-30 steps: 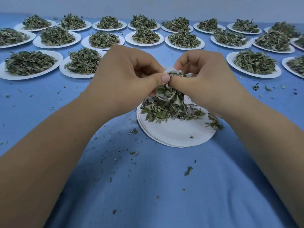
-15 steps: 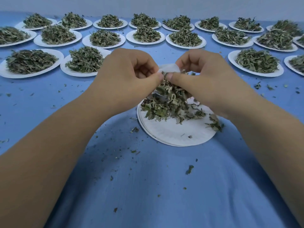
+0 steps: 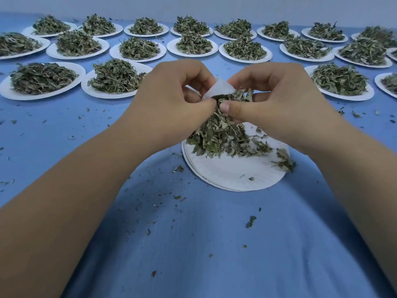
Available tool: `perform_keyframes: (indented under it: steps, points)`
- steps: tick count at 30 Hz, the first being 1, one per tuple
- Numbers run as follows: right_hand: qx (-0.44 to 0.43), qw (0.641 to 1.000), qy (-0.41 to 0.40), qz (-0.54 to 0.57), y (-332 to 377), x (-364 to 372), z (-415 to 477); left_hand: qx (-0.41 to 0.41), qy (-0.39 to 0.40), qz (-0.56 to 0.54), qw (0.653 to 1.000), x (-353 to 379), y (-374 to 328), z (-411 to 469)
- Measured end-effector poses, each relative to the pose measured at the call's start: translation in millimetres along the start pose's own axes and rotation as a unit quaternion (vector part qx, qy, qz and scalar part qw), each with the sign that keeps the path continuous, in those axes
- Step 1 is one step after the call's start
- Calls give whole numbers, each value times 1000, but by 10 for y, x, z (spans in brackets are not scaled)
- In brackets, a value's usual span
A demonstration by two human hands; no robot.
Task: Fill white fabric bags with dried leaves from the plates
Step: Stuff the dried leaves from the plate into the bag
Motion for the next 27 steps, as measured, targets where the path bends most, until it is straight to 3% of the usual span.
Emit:
perform_keyframes:
  steps: [11, 21, 27]
  points:
    - [-4, 984, -107, -143, -104, 110, 93, 50, 16, -27, 998, 71, -66, -28]
    - [-31, 999, -11, -4, 7, 43, -32, -12, -66, 3, 998, 6, 50, 31]
    - [-88, 995, -47, 6, 92, 22, -68, -31, -89, 4, 996, -2, 74, 42]
Point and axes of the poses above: each hand's wrist, its own z-axis towards the middle knuckle, its own x-axis out of the palm, y = z × x, the point moved 2 cm from there along z, towards the middle knuckle, and after that the axes turned 8 degrees about z, right-handed, at the moved point
